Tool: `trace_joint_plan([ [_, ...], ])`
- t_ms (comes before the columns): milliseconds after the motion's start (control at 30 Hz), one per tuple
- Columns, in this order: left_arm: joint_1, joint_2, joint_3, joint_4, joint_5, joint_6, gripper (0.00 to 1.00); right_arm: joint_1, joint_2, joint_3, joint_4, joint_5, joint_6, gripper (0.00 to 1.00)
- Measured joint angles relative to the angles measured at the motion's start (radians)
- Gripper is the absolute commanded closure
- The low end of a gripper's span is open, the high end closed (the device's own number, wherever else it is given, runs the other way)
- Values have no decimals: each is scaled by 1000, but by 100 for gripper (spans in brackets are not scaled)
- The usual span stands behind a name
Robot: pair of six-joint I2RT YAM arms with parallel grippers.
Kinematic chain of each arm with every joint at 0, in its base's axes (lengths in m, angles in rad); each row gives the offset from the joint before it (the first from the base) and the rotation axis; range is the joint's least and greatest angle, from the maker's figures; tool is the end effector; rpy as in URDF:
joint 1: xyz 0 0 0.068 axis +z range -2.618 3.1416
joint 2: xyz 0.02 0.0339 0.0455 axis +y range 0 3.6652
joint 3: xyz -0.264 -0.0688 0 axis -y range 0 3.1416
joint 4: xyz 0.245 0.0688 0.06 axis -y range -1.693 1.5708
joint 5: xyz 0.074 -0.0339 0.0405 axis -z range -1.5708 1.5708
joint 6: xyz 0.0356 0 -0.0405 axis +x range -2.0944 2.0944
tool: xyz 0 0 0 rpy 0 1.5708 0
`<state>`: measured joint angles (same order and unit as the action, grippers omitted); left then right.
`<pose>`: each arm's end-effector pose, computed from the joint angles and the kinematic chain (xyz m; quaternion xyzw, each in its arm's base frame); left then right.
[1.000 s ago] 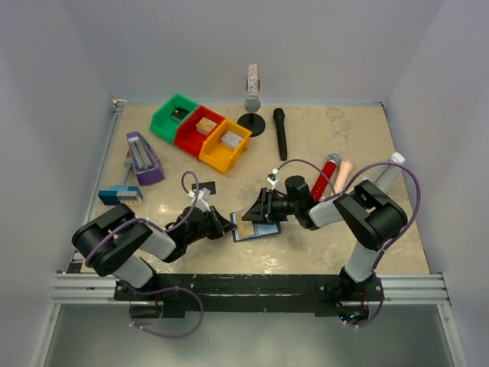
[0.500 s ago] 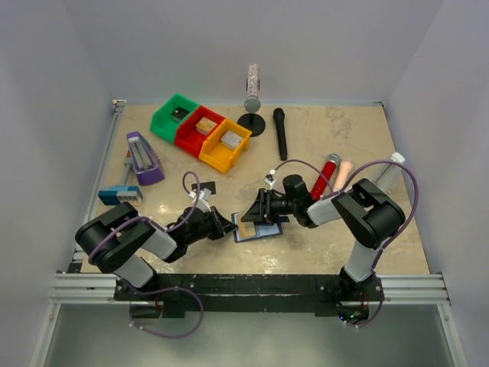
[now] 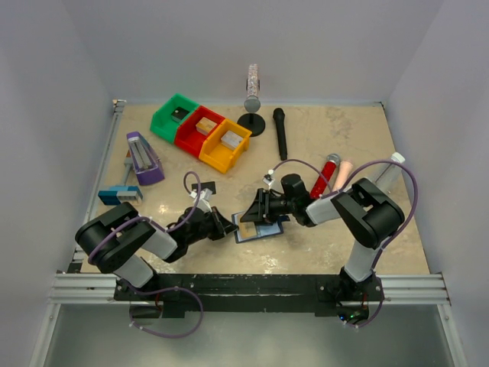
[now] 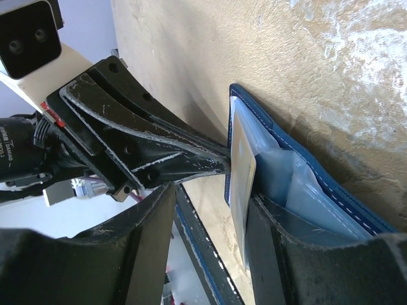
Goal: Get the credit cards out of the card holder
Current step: Remove the credit card from the card holder.
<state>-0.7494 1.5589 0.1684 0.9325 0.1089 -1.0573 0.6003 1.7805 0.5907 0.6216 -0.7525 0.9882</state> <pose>0.1569 -0.1513 0.0988 -0.1016 0.8423 -0.4428 0.2901 0.2388 0.1930 0.1128 -0.0161 0.8344 0.5446 0.0834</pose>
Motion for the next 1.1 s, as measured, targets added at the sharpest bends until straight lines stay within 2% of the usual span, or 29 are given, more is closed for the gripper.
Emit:
trace_joint_plan([
  [467,-6,-7,8,-22,1,1,100,4,0,24,-43,-19,-25,43],
  [867,-6,-7,8,-22,2,1,100,20,2,55,-125,-23,-77,52],
  [1100,-8,-7,-3,-8,1,-1,100,23,2,55,-137,-24,-86,54],
])
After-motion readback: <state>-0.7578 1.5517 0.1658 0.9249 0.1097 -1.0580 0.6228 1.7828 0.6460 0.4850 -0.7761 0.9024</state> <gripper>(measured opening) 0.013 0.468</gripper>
